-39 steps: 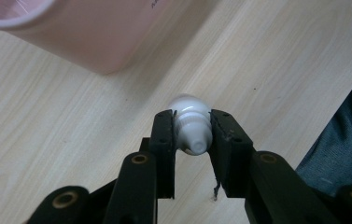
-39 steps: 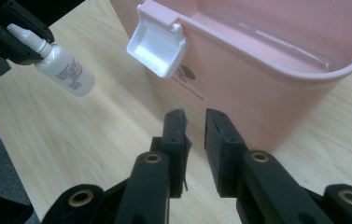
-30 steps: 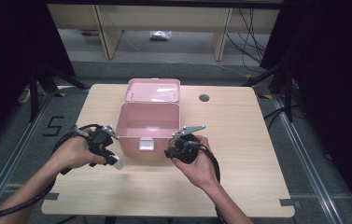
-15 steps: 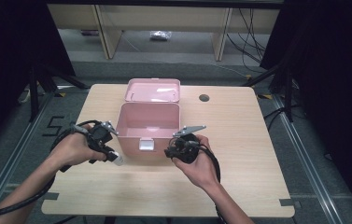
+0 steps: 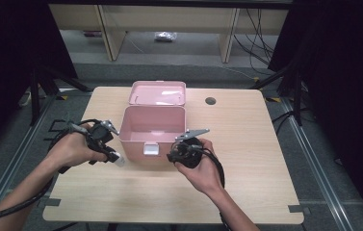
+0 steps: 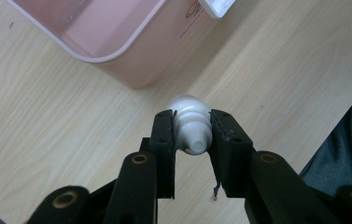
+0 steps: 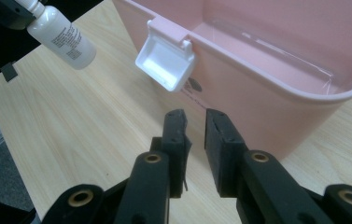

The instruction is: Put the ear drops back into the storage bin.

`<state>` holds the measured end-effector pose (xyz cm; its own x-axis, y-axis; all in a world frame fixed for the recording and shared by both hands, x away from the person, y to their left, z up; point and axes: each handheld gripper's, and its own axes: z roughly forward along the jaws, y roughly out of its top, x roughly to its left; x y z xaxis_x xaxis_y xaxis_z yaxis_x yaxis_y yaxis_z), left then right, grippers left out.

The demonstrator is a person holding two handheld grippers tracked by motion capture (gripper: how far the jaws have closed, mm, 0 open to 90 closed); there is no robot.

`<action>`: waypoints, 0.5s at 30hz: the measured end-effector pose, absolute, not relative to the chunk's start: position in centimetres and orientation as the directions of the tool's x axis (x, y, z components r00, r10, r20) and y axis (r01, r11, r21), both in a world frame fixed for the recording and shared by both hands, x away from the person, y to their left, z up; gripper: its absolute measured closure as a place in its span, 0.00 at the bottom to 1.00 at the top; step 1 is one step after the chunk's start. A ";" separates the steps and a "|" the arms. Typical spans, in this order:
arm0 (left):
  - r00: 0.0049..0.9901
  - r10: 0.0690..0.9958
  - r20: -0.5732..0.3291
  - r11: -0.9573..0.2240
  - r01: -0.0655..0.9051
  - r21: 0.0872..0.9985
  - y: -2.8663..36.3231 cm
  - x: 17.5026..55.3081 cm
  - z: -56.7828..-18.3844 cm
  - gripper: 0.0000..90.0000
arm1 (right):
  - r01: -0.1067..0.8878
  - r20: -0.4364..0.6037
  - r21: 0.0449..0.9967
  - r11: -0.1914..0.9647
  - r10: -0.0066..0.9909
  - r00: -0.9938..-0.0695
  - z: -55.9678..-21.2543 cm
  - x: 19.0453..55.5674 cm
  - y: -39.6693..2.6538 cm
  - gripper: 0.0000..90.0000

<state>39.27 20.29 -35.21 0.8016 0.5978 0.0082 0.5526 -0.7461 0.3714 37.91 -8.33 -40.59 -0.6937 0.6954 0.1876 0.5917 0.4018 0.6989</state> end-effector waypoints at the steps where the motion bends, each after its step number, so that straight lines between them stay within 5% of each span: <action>1: 0.796 0.605 0.009 -0.738 0.557 0.380 20.2 39.2 -35.2 0.79 | 0.580 0.186 0.711 0.397 0.690 -0.700 -40.6 38.0 -8.3 0.87; 15: 0.800 0.600 0.021 -0.745 0.549 0.378 20.0 39.8 -34.1 0.79 | 0.582 0.181 0.705 0.405 0.690 -0.700 -40.6 37.9 -8.3 0.87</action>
